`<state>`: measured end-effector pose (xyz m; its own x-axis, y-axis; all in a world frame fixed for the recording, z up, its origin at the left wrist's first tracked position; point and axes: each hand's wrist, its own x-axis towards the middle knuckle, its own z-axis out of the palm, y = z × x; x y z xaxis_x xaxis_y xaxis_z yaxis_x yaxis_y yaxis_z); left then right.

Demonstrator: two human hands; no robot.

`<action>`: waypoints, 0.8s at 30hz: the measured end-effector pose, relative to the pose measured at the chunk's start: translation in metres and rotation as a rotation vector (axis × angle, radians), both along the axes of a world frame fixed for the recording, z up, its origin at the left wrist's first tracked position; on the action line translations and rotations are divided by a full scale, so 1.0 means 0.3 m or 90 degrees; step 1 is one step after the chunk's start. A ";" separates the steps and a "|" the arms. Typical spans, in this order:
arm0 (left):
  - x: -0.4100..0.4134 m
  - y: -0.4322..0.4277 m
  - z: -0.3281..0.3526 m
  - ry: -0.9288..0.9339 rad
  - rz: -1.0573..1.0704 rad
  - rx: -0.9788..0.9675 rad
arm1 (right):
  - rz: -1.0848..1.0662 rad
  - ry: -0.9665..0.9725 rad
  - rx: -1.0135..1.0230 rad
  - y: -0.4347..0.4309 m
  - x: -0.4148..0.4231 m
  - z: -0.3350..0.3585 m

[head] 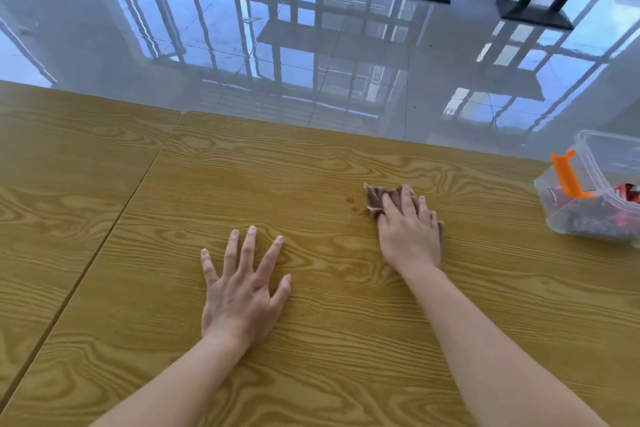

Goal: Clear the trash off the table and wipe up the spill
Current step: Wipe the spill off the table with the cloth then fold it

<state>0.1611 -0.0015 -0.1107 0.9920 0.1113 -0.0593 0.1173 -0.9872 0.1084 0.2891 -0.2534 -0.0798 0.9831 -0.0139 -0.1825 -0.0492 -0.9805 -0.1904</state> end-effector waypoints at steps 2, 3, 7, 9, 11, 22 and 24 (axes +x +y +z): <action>0.001 0.002 0.002 -0.002 0.000 -0.003 | 0.134 -0.027 -0.019 0.032 -0.072 -0.019; 0.002 0.003 0.002 -0.002 0.001 -0.003 | 0.205 -0.051 -0.023 0.023 -0.151 -0.032; 0.001 0.000 0.002 -0.007 0.003 -0.006 | 0.290 -0.061 -0.049 -0.122 -0.352 -0.055; -0.001 -0.002 0.002 -0.007 0.001 -0.004 | 0.175 -0.046 -0.066 -0.143 -0.234 -0.049; -0.001 -0.002 0.000 -0.014 0.001 0.000 | 0.038 -0.024 -0.038 -0.077 -0.068 -0.029; -0.004 0.004 -0.002 -0.029 0.003 -0.019 | 0.340 -0.061 -0.043 -0.076 -0.204 -0.049; -0.003 0.003 -0.006 -0.032 0.002 -0.018 | 0.197 -0.036 -0.056 -0.105 -0.095 -0.037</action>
<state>0.1602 -0.0005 -0.1124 0.9934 0.1138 -0.0126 0.1144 -0.9831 0.1426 0.2607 -0.2849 -0.0909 0.9517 0.2737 -0.1388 0.2617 -0.9601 -0.0987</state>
